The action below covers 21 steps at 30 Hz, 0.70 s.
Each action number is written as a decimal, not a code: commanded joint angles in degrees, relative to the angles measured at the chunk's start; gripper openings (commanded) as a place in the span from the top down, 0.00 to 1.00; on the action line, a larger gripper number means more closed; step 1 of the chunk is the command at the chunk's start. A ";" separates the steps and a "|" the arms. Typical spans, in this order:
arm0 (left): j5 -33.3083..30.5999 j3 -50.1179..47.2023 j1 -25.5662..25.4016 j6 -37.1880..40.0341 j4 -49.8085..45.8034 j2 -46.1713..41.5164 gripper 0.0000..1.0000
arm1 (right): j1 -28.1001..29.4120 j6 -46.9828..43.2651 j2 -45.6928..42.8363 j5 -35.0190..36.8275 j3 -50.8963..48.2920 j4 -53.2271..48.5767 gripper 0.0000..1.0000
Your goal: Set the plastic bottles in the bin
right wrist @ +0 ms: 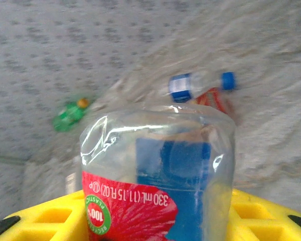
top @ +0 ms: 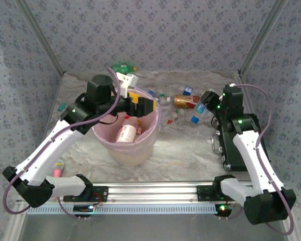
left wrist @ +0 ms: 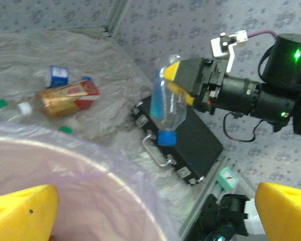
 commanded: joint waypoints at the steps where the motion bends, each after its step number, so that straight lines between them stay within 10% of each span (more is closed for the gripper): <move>1: 6.48 0.43 -0.42 -2.60 7.53 0.18 0.00 | 4.40 -0.58 -2.00 -6.29 2.71 6.29 0.49; 21: 6.43 2.45 -3.14 1.03 14.79 6.58 0.07 | 22.92 -1.97 8.23 -16.54 19.24 17.30 0.48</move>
